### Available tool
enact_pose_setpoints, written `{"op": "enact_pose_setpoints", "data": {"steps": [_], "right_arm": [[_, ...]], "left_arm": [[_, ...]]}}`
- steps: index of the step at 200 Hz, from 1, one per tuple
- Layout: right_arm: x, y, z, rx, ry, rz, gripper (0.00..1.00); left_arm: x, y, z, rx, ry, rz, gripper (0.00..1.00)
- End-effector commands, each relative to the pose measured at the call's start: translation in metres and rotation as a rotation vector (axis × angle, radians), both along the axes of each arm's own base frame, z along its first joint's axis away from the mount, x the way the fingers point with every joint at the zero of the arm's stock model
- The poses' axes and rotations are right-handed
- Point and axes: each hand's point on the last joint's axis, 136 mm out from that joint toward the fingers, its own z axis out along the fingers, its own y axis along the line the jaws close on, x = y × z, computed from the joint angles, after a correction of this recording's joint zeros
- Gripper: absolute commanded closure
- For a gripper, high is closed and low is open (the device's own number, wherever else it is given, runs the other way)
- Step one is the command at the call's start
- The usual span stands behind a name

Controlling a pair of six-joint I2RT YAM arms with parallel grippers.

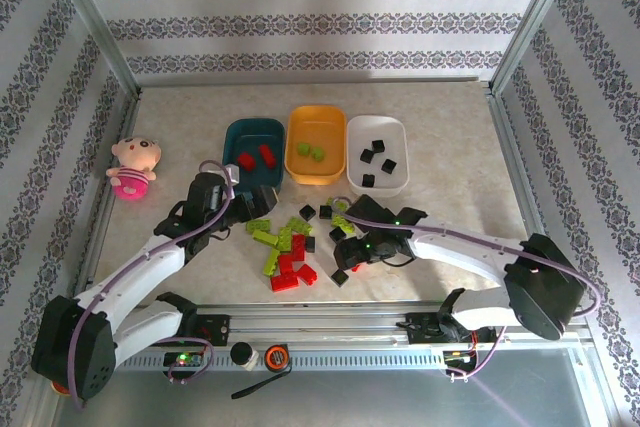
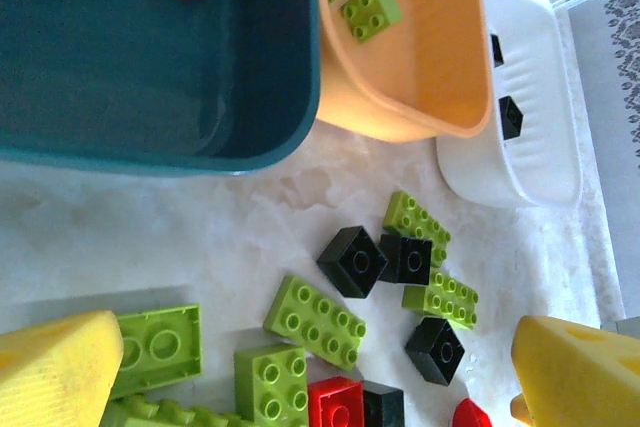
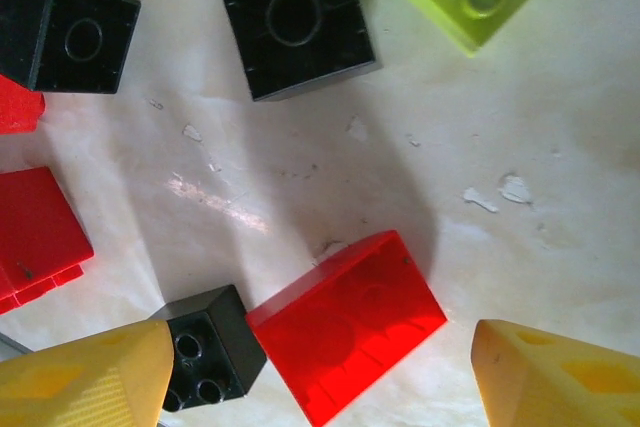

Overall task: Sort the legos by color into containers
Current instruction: Pick up the lego from the bottom-center of the table.

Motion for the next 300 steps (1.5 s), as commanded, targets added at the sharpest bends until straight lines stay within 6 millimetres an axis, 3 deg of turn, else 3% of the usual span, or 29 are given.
{"op": "enact_pose_setpoints", "data": {"steps": [1, 40, 114, 164, 206, 251, 300], "right_arm": [[0.002, 0.005, -0.002, -0.035, -0.003, -0.005, 0.21], [-0.001, -0.002, -0.014, -0.119, 0.007, -0.005, 0.22], [0.003, -0.036, -0.021, -0.245, -0.005, -0.085, 0.46], [0.000, -0.023, -0.029, -0.204, 0.039, -0.056, 0.33], [-0.002, -0.022, -0.035, -0.216, 0.054, -0.039, 0.42], [0.008, -0.020, -0.028, -0.200, 0.002, -0.031, 0.51], [0.018, -0.016, -0.004, -0.154, -0.071, -0.027, 0.53]], "left_arm": [[-0.003, -0.005, 0.000, -0.032, 0.007, -0.009, 0.00], [-0.004, -0.003, -0.004, -0.014, 0.014, -0.009, 0.00], [-0.003, -0.002, -0.007, -0.003, 0.019, -0.001, 0.00], [-0.003, -0.002, -0.012, 0.001, 0.038, -0.002, 0.00], [-0.004, 0.000, -0.016, 0.013, 0.047, 0.005, 0.00], [-0.004, 0.000, -0.018, 0.014, 0.055, 0.004, 0.00], [-0.005, 0.002, -0.015, 0.021, 0.053, 0.010, 0.00]]}}
